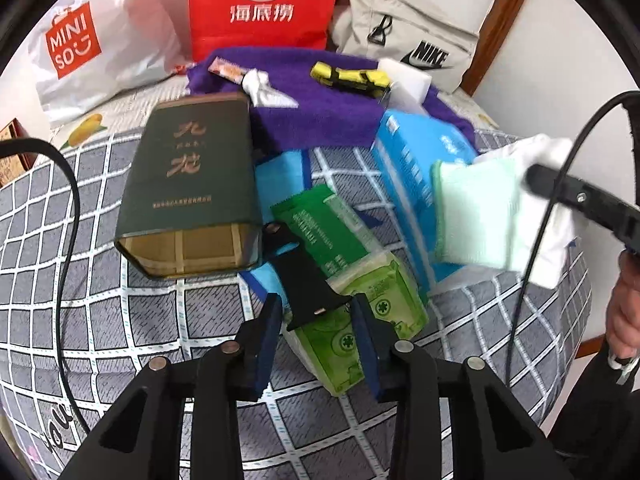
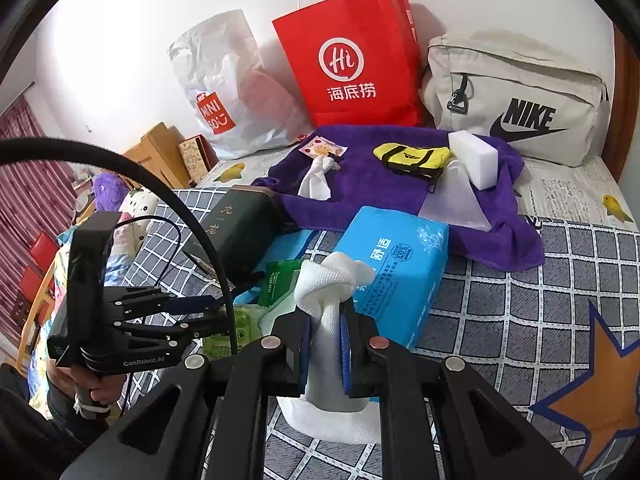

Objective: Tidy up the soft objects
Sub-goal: 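Lower the open left tool over the green wipes packs beside the blue tissue pack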

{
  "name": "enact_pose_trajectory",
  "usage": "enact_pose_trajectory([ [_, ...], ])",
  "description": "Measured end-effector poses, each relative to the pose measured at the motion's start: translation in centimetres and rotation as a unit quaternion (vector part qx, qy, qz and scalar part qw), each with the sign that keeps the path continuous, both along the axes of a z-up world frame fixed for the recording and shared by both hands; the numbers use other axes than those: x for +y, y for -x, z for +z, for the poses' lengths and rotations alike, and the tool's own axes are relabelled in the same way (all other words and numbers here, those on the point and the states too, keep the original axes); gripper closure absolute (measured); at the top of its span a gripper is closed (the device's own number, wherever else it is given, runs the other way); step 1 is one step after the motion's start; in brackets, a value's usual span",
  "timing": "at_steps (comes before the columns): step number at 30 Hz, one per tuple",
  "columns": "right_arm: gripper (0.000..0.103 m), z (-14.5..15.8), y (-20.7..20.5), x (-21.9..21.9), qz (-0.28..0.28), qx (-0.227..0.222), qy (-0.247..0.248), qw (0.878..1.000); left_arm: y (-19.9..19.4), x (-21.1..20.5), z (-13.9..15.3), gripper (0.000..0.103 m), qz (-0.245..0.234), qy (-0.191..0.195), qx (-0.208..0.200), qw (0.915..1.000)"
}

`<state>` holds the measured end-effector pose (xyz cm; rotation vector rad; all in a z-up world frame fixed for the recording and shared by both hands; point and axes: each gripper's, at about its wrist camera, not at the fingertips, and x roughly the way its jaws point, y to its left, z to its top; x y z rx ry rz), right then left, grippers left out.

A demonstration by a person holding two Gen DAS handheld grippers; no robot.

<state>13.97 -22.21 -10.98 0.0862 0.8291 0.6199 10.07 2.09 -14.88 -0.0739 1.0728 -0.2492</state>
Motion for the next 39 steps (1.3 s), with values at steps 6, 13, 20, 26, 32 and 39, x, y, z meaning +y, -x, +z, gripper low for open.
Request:
enact_pose_trajectory([
  [6, 0.089, -0.2, 0.2, 0.4, 0.01, 0.004, 0.004, 1.0, -0.2, 0.8, -0.6, 0.068, -0.002, 0.003, 0.014, 0.9999],
  [13, 0.088, -0.6, -0.1, 0.6, 0.011, 0.013, 0.003, 1.0, -1.5, 0.2, -1.0, 0.058, 0.002, -0.016, 0.02, 0.9997],
  [20, 0.087, -0.8, -0.2, 0.3, 0.008, 0.017, 0.003, 1.0, -2.0, 0.8, -1.4, 0.076, 0.003, 0.001, 0.027, 0.9996],
  [26, 0.087, -0.7, -0.1, 0.3, 0.01, 0.015, 0.005, 1.0, -1.2, 1.1, -0.2, 0.077, -0.006, 0.008, 0.003, 0.9999],
  [32, 0.087, -0.6, -0.1, 0.1, 0.007, 0.016, 0.003, 1.0, -0.5, 0.7, 1.7, 0.077, -0.024, 0.009, -0.022, 0.9994],
  [39, 0.087, -0.2, 0.0, -0.3, 0.002, 0.011, 0.004, 1.0, -0.3, 0.4, 2.0, 0.091, -0.028, 0.009, -0.027, 0.9992],
])
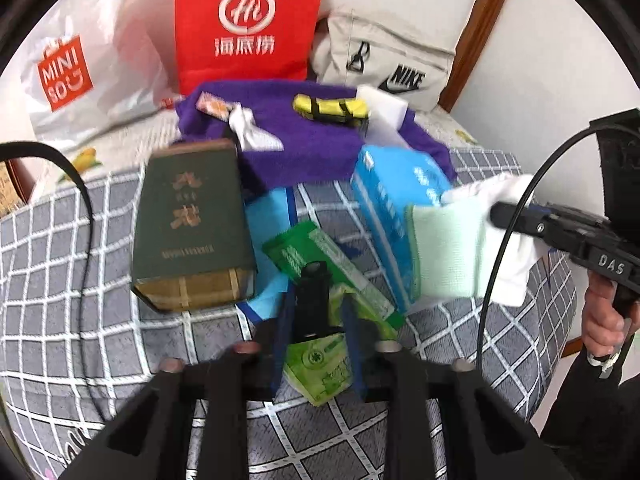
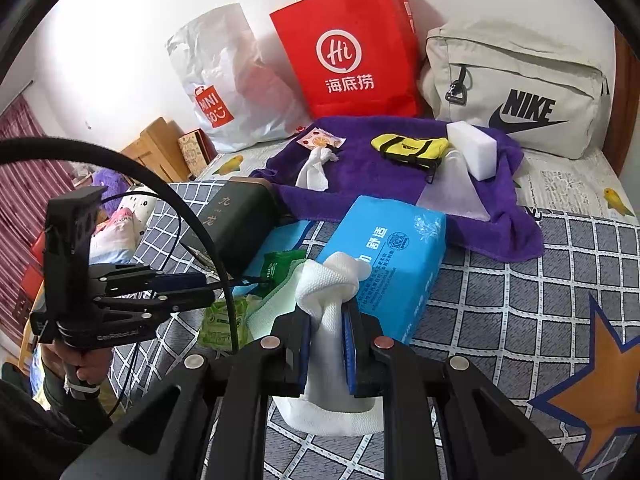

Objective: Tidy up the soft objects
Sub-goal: 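Lower the open left tool over the green wipes packs beside the blue tissue pack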

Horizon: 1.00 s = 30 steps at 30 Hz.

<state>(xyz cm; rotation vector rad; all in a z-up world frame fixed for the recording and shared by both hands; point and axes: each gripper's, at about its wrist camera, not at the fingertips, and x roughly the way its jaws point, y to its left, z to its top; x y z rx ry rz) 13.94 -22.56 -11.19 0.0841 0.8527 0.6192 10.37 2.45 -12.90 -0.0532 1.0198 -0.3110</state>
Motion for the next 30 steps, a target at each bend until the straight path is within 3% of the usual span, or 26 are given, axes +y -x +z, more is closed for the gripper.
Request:
enact_pose_trajectory([
  [6, 0.087, 0.4, 0.1, 0.2, 0.003, -0.008, 0.003, 1.0, 0.0, 0.2, 1.6, 0.091, -0.004, 0.0, -0.022, 0.9998],
  [10, 0.087, 0.4, 0.1, 0.2, 0.006, -0.008, 0.006, 1.0, -0.4, 0.0, 0.9, 0.086, -0.005, -0.023, -0.009, 0.9997],
  [15, 0.087, 0.3, -0.1, 0.2, 0.005, -0.004, 0.006, 1.0, -1.1, 0.3, -1.4, 0.072, 0.0, -0.043, 0.028, 0.9987],
  [17, 0.087, 0.2, -0.1, 0.3, 0.006, -0.002, 0.005, 1.0, -1.5, 0.2, -2.0, 0.056, 0.002, -0.039, 0.038, 0.9985],
  [18, 0.087, 0.2, 0.0, 0.3, 0.008, -0.002, 0.006, 1.0, -1.7, 0.1, -2.2, 0.054, -0.002, -0.035, 0.04, 0.9986],
  [28, 0.087, -0.4, -0.1, 0.5, 0.012, 0.004, 0.003, 1.0, -2.6, -1.2, -3.4, 0.051, -0.017, -0.022, 0.069, 0.9972],
  [30, 0.087, -0.4, 0.0, 0.5, 0.013, 0.004, 0.004, 1.0, -2.9, -1.3, -3.7, 0.064, -0.013, -0.017, 0.074, 0.997],
])
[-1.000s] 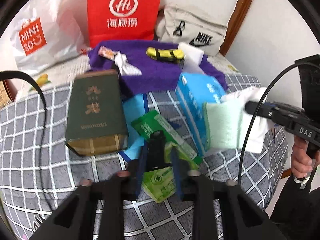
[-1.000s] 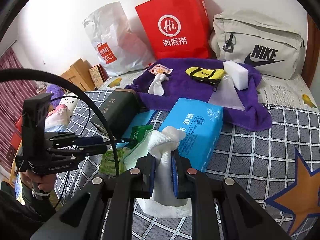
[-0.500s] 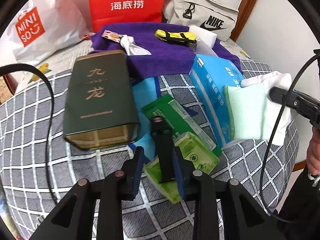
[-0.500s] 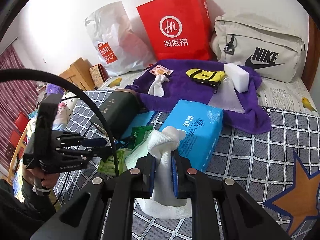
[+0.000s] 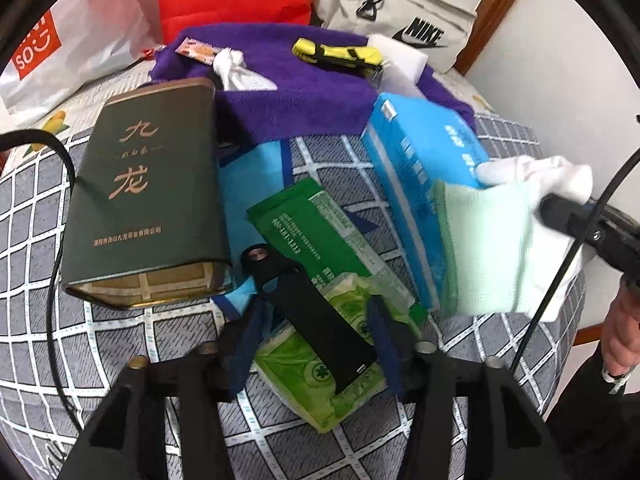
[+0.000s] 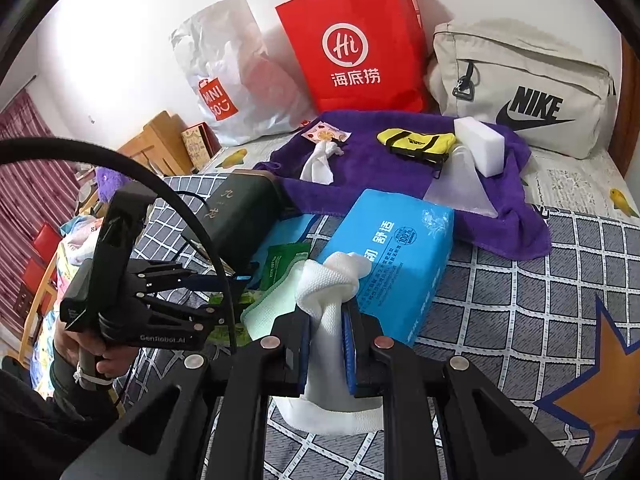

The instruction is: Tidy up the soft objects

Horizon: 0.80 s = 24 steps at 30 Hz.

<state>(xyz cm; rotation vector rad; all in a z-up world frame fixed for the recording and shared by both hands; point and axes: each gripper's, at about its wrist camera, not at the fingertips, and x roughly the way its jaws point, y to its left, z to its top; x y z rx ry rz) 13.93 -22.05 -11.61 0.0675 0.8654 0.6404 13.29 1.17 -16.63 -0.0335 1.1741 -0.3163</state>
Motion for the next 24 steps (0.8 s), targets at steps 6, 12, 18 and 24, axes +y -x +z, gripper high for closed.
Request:
enact_pose_trajectory([
  [6, 0.087, -0.3, 0.1, -0.3, -0.002, 0.002, 0.0, 1.0, 0.0, 0.0, 0.5, 0.082, -0.006, 0.015, -0.018, 0.9997],
  [12, 0.087, -0.4, 0.0, -0.5, -0.004, 0.004, -0.003, 1.0, 0.6, 0.4, 1.8, 0.093, -0.013, 0.011, -0.037, 0.9992],
  [18, 0.087, -0.4, 0.0, -0.4, -0.004, 0.004, -0.003, 1.0, 0.9, 0.8, 2.6, 0.096, -0.022, 0.013, -0.054, 0.9982],
  [24, 0.087, -0.4, 0.2, -0.6, -0.005, 0.004, 0.0, 1.0, 0.3, 0.4, 1.3, 0.084, -0.022, -0.007, -0.037, 0.999],
])
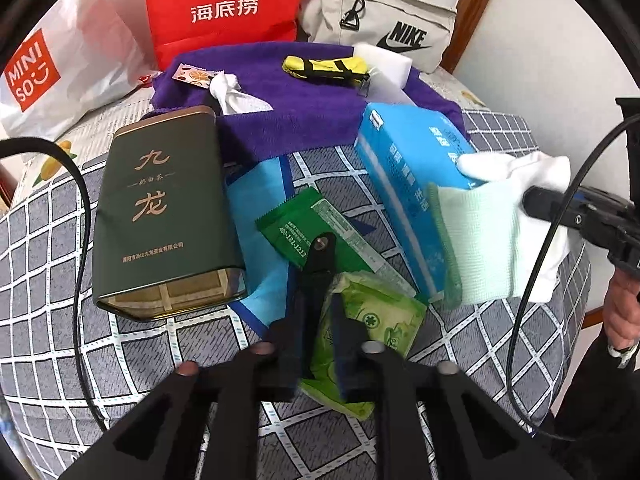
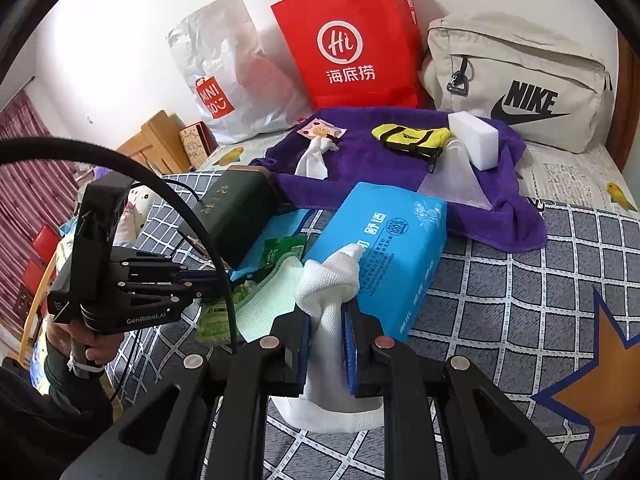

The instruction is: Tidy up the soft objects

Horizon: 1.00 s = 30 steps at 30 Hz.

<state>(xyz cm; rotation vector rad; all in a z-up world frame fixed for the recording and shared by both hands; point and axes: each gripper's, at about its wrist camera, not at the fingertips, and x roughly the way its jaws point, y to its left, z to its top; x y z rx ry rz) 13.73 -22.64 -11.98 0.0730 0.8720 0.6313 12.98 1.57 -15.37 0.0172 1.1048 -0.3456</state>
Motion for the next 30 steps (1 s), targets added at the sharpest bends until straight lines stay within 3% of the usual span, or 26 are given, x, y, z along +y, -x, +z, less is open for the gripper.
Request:
enact_pose_trajectory([
  [4, 0.087, -0.1, -0.1, 0.1, -0.001, 0.001, -0.001, 1.0, 0.1, -0.3, 0.0, 0.057, -0.009, -0.013, 0.003, 0.9999],
  [5, 0.087, -0.1, -0.1, 0.0, 0.0, 0.001, 0.0, 1.0, 0.2, -0.3, -0.1, 0.056, -0.009, -0.016, 0.004, 0.9998],
  [8, 0.087, -0.1, -0.1, 0.1, 0.001, 0.0, 0.001, 1.0, 0.0, -0.1, -0.6, 0.056, -0.004, -0.022, 0.014, 0.9996],
  [16, 0.086, -0.1, -0.1, 0.0, 0.003, 0.0, 0.005, 1.0, -0.6, 1.8, -1.5, 0.063, 0.009, 0.047, 0.046, 0.9978],
  [20, 0.086, -0.1, -0.1, 0.0, 0.003, 0.001, 0.004, 1.0, 0.0, 2.6, -0.8, 0.064, 0.014, 0.026, 0.032, 0.9991],
  [27, 0.086, 0.0, -0.1, 0.6, 0.01, -0.003, 0.01, 1.0, -0.1, 4.9, -0.4, 0.065, 0.047, 0.034, 0.013, 0.9982],
  [30, 0.086, 0.0, 0.0, 0.7, 0.012, -0.004, 0.014, 1.0, -0.4, 4.1, -1.1, 0.065, 0.039, -0.003, 0.008, 0.9992],
])
